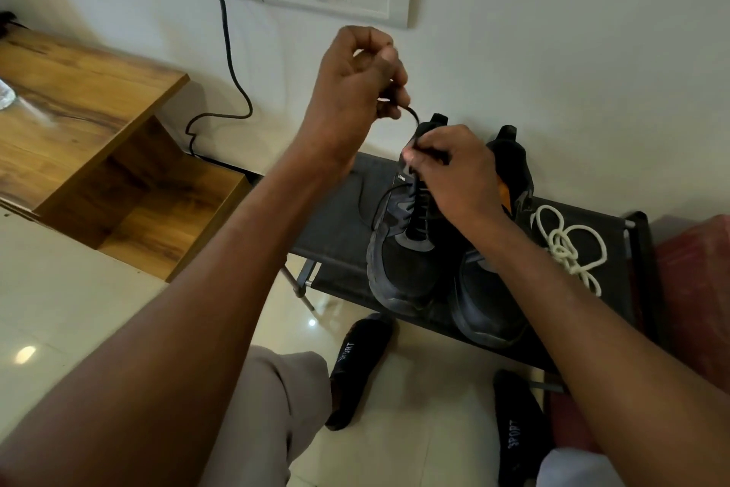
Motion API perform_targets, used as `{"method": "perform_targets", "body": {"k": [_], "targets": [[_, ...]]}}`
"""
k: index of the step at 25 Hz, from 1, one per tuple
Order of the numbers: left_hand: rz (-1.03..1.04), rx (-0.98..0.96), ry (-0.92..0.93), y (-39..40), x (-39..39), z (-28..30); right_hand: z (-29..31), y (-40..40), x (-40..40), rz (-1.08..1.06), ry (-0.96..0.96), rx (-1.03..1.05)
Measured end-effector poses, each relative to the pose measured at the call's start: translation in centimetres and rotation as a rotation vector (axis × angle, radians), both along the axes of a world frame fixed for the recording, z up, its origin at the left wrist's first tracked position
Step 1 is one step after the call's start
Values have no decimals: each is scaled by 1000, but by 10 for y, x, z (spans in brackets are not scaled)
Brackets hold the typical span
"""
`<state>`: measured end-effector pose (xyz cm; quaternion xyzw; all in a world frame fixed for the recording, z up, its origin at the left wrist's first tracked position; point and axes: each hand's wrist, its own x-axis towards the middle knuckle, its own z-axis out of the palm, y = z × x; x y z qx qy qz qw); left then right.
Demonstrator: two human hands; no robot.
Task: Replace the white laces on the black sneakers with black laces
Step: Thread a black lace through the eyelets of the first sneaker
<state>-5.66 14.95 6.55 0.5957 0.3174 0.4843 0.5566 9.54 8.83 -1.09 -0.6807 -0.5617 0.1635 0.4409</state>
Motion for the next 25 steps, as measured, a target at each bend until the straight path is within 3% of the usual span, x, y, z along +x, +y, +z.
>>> {"method": "perform_targets", "body": {"k": [2, 6, 7, 9, 11, 13, 16, 19, 21, 25], "targets": [[-22, 45, 287, 6, -10, -13, 17, -1, 0, -83, 118, 141], [-210, 140, 741, 8, -5, -37, 42, -2, 1, -48, 44, 315], [-187, 177, 759, 8, 0, -38, 44, -3, -1, -15, 43, 332], [-66, 184, 620, 7, 10, -33, 43, -4, -2, 17, 61, 340], [24, 186, 385, 5, 15, -21, 33, -4, 1, 25, 88, 208], [6, 205, 257, 0, 16, -11, 17, -2, 4, 96, -17, 8], [4, 212, 330, -2, 16, -11, 4, -3, 2, 140, -291, -131], [213, 86, 458, 9, 4, -22, 6, -8, -5, -48, -322, -18], [338, -10, 542, 17, -6, -33, 5, -10, -9, 63, -378, -22], [381, -153, 640, 24, -17, -43, 3, -14, -16, 276, -529, -268]]}}
